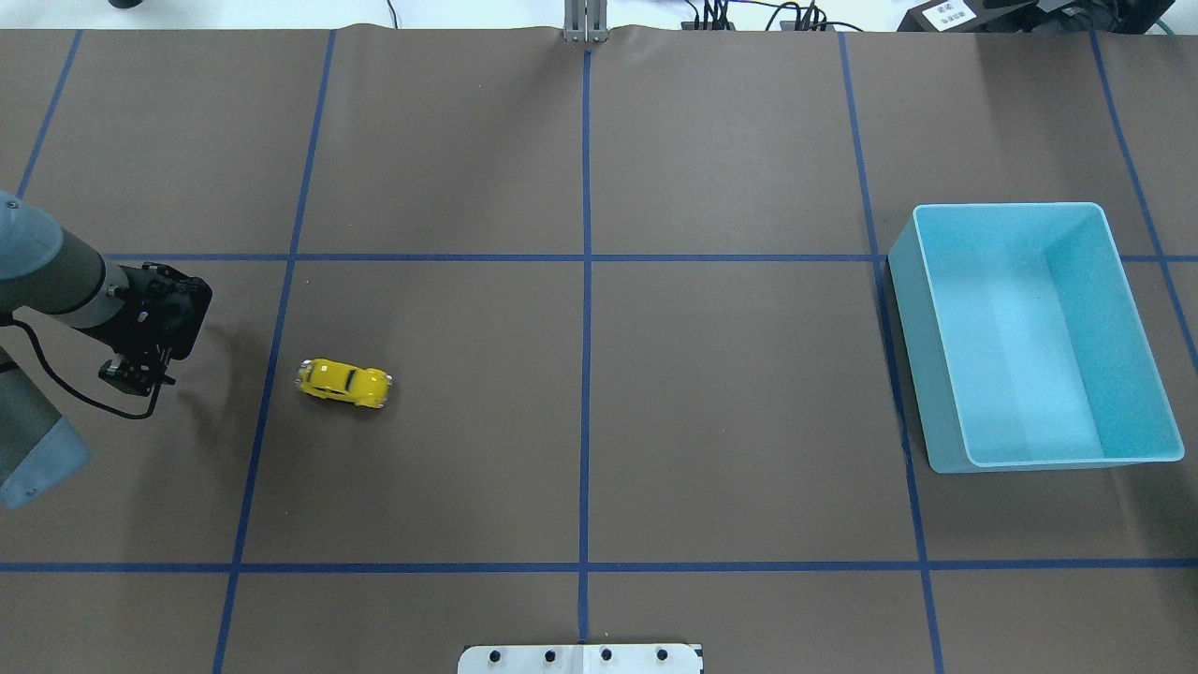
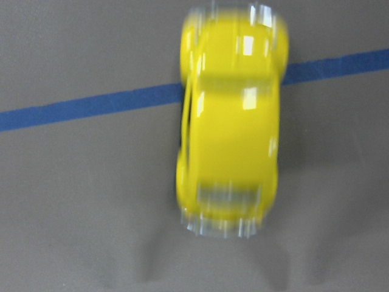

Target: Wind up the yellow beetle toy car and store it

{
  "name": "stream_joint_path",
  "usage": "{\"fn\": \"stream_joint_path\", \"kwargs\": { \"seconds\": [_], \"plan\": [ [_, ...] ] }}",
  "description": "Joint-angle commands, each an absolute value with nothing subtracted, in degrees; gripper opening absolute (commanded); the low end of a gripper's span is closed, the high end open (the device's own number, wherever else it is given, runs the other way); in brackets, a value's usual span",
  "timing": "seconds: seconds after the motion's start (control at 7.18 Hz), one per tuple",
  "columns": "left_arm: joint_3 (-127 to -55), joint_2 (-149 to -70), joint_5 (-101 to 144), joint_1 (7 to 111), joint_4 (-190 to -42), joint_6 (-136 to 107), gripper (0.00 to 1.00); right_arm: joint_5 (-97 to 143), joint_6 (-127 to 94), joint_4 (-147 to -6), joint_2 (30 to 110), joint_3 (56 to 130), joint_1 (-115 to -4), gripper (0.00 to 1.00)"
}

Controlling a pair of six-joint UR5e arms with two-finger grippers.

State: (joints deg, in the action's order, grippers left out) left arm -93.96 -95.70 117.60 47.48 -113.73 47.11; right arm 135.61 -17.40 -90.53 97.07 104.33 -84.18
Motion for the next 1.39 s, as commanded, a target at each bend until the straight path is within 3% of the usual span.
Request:
{"fn": "stream_joint_path", "kwargs": {
  "seconds": [0.0, 0.7, 0.97, 1.11, 1.25],
  "plan": [
    [-93.96, -95.63, 117.68, 47.90, -113.73, 47.11, 1.00, 135.62, -17.49, -90.53, 96.86, 104.67, -84.20, 1.00],
    [-93.96, -95.62, 117.77, 51.58, -113.47, 47.11, 1.00, 135.53, -17.75, -90.35, 97.38, 106.08, -86.13, 1.00],
    [-93.87, -95.62, 117.69, 54.48, -112.68, 46.50, 1.00, 135.09, -17.58, -90.70, 97.48, 112.55, -88.05, 1.00],
    [-94.04, -95.80, 117.86, 57.02, -109.72, 46.32, 1.00, 134.65, -17.84, -98.01, 97.30, 119.11, -85.46, 1.00],
    [-94.30, -96.50, 117.86, 60.43, -104.90, 44.32, 1.00, 131.08, -17.84, -107.40, 91.47, 125.36, -80.99, 1.00]
  ]
}}
